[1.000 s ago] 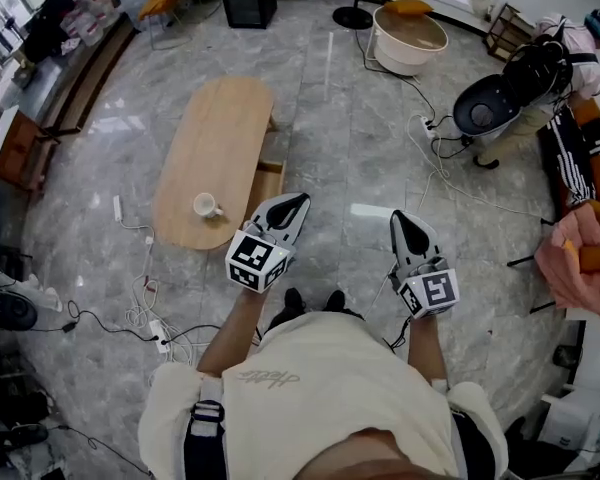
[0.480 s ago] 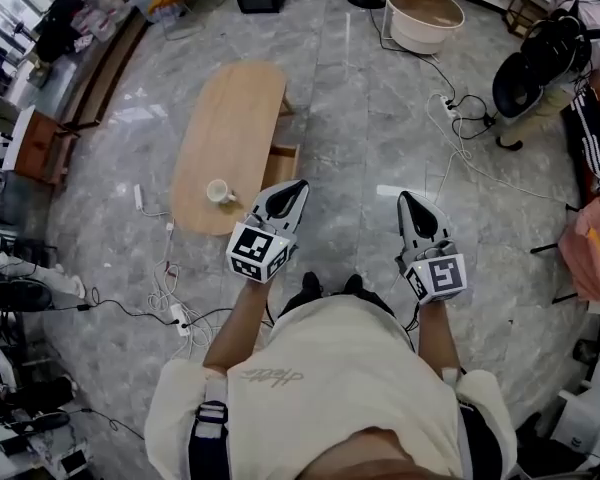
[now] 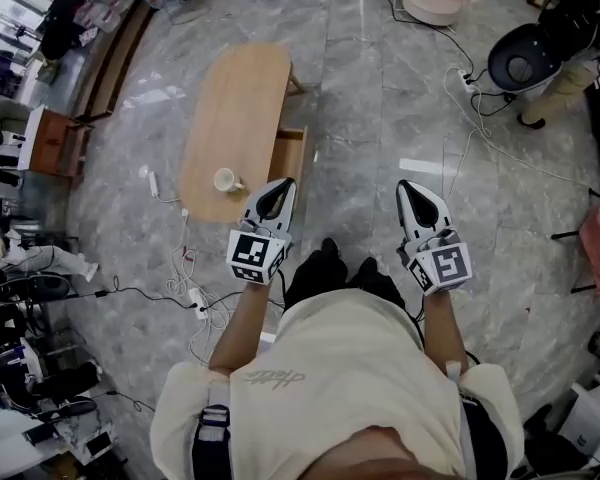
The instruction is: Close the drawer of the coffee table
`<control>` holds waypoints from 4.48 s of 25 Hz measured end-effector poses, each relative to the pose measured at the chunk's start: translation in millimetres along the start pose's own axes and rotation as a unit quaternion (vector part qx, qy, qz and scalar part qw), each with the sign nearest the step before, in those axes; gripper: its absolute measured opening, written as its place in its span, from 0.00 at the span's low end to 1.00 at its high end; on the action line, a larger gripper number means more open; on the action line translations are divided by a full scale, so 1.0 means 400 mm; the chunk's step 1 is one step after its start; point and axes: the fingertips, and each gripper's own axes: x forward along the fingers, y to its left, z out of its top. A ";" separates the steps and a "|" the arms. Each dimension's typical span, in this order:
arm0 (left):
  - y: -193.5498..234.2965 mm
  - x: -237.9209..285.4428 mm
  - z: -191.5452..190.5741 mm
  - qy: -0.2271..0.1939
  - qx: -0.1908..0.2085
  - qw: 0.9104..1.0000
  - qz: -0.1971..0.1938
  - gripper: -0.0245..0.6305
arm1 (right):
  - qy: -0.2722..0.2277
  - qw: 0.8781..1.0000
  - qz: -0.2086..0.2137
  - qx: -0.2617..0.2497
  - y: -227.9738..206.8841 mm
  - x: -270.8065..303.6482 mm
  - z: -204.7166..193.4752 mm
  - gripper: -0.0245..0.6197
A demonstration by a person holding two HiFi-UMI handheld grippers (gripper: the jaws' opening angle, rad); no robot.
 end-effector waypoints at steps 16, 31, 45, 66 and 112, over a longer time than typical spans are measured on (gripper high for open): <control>0.343 0.310 -0.035 -0.024 -0.044 0.998 -0.046 0.04 | 0.031 0.998 -0.019 -0.043 -0.038 0.446 0.027 0.03; 0.569 0.455 -0.033 -0.011 -0.067 0.997 -0.045 0.04 | 0.087 0.995 0.010 -0.038 -0.070 0.711 -0.054 0.03; 0.627 0.641 0.055 0.014 -0.061 0.996 0.070 0.04 | 0.043 0.987 0.155 -0.031 -0.283 0.998 0.036 0.03; 0.741 0.570 0.017 0.047 -0.149 0.936 0.315 0.04 | 0.123 0.923 0.365 0.013 -0.267 1.284 -0.098 0.03; 1.122 0.197 -0.401 0.055 -0.335 0.807 0.483 0.04 | 0.242 0.757 0.605 -0.040 0.460 1.698 -0.340 0.03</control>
